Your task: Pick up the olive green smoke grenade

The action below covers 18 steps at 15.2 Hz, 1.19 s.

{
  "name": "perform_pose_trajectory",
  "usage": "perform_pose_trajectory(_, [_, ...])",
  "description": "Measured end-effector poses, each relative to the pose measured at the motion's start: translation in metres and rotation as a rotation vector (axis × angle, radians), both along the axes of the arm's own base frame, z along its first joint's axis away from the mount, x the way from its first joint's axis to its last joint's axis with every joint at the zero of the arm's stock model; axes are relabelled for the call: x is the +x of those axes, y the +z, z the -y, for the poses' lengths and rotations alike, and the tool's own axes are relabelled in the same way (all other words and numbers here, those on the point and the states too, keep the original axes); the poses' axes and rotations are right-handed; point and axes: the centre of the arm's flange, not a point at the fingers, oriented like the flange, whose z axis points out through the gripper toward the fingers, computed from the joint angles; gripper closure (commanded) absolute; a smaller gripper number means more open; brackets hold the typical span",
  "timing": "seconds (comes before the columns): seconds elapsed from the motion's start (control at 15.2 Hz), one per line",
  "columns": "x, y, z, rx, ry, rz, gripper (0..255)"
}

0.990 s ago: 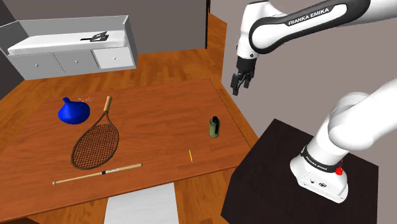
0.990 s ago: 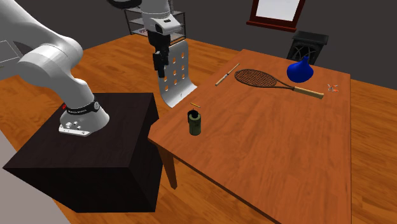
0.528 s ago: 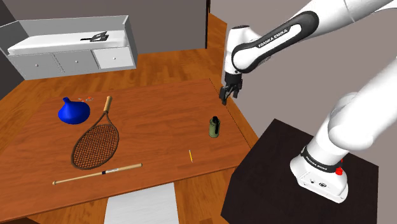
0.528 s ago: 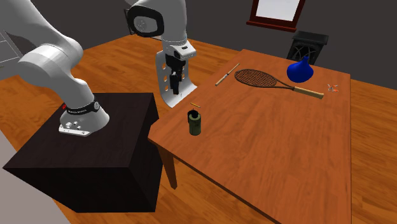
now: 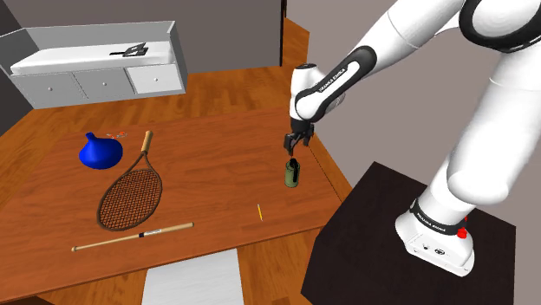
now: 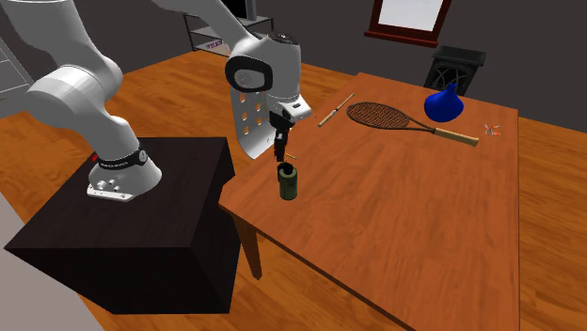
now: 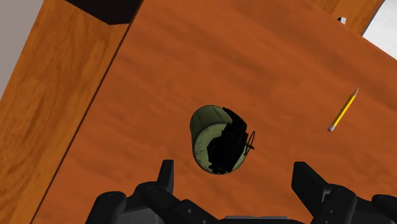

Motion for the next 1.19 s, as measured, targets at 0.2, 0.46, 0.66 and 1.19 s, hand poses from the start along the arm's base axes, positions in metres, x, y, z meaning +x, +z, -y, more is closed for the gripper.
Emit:
perform_pose_trajectory(0.2, [0.017,-0.034,-0.003,-0.004,-0.015,-0.004,0])
perform_pose_trajectory(0.46, [0.030,-0.062,-0.004,-0.006,-0.025,-0.006,0])
perform_pose_trajectory(0.66, [0.032,-0.079,-0.002,-0.006,-0.026,-0.006,0])
perform_pose_trajectory(1.19, [0.032,-0.097,-0.002,-0.006,-0.026,-0.004,255])
